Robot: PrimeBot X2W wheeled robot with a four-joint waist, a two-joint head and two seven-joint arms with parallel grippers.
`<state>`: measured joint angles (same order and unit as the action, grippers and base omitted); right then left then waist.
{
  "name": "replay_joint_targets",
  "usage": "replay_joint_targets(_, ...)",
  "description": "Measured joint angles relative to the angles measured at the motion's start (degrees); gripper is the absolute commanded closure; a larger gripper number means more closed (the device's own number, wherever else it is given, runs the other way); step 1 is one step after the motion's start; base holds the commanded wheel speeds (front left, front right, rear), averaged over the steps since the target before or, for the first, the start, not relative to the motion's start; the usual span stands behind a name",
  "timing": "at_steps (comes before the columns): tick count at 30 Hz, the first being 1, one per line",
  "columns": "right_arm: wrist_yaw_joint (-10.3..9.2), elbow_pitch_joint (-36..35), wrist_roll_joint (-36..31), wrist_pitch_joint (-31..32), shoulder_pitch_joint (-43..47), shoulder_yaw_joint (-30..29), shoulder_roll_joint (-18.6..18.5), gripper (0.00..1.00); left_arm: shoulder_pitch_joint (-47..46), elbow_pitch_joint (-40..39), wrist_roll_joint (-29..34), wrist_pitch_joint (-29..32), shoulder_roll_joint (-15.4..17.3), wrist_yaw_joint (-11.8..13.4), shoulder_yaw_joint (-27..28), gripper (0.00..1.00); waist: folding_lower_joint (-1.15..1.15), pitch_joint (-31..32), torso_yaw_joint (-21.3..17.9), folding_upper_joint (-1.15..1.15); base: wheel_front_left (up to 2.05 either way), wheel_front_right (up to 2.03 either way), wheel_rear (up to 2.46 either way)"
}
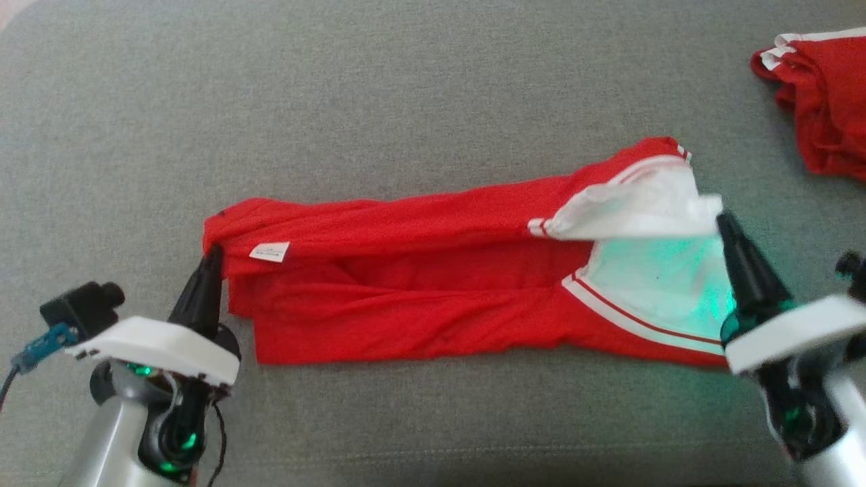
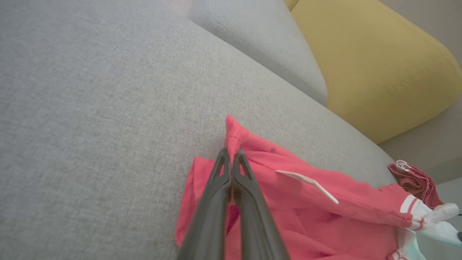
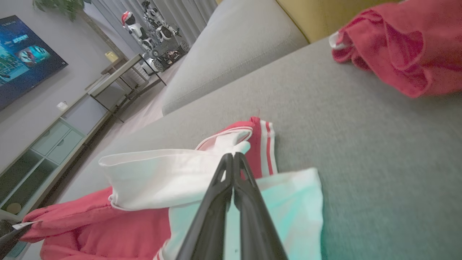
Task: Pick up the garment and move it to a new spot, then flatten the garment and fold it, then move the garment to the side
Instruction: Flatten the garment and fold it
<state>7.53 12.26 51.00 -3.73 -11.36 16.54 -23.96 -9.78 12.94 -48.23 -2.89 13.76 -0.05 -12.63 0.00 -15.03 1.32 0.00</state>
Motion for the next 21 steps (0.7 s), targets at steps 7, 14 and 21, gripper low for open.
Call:
replay_joint_targets(7, 0.0, -5.4, -7.6, 5.7, 10.7, -7.8, 8.0, 1.0, 2.6, -0.2, 1.4, 0.3, 0.1, 1.1, -1.7, 1.0, 0.0, 0.0, 0.1, 0.0, 0.0, 0.0, 0.0)
replay_joint_targets(14, 0.0, -8.0, -14.1, 8.8, 13.4, -10.5, 12.9, 0.0, 2.6, 4.8, 5.1, -2.0, 0.3, 1.7, -3.9, 0.0, 0.0, 0.5, -0.5, 0.0, 0.0, 0.0, 0.0)
replay_joint_targets(21, 0.0, -12.4, -24.2, 5.3, 14.8, -15.2, 15.7, 0.0, 3.8, 3.9, 13.2, -9.9, 0.4, 6.2, -5.2, 0.0, 0.0, 2.9, -0.6, 0.0, 0.0, 0.0, 0.0)
